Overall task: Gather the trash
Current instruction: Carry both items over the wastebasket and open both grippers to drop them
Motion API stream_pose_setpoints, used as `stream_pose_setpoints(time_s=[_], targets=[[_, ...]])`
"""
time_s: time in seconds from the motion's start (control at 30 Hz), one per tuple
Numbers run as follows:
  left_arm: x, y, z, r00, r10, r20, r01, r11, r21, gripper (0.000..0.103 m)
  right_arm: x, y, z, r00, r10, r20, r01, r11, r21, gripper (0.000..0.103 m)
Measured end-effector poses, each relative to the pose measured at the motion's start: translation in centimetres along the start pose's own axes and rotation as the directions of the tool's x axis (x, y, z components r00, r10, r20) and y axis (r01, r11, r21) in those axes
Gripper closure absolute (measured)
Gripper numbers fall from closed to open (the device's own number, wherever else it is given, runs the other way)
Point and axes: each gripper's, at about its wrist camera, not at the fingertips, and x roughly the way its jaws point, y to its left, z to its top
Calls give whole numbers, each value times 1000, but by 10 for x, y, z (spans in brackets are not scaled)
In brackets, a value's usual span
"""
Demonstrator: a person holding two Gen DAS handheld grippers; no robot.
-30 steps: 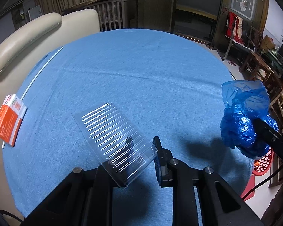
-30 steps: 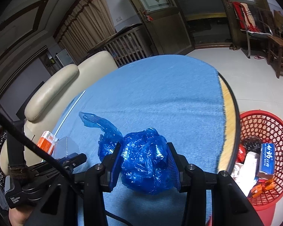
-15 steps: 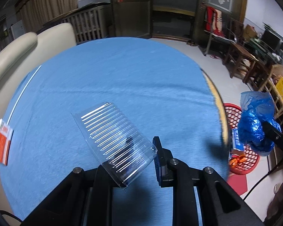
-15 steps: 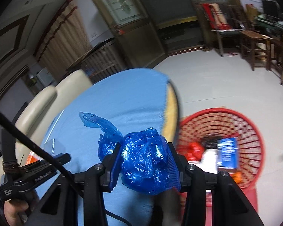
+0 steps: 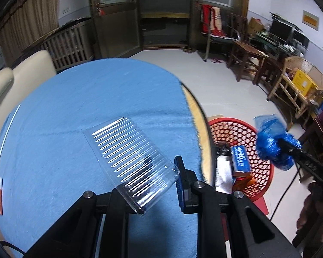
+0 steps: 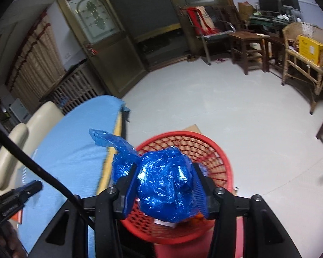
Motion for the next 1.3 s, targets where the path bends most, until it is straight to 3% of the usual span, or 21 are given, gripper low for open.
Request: stream_pose_setpoints(time_s=[0.07,0.13,0.6,0.97,1.03,1.1,1.3], targets=[[2,-9,5,1000,-10,-1,10,1000,13,81,9,-10,-2,999,-29,-39,29,999,14,37],[4,-18,8,1000,-24,-7,24,999,27,81,14,-16,-4,997,-38,-68,40,999,24,31],[26,-67,21,990,-128,-60,134,984,120,81,-9,-37,10,1000,-24,3,24,992,123,30],[56,-120,30,955,-256,-152,282,942,180,80,-16,-55,12,1000,-31,3,30,986,167,30],[64,-125,32,940,-286,-186,318,932,174,73,-17,-56,12,999,-32,4,31,985,169,30],[75,-130,33,929,-297,-220,337,925,174,25,-18,-55,13,1000,-30,4,29,985,168,30],[61,-117,35,940,-304,-157,328,930,165,22,-26,-53,14,999,-31,24,27,986,162,30]])
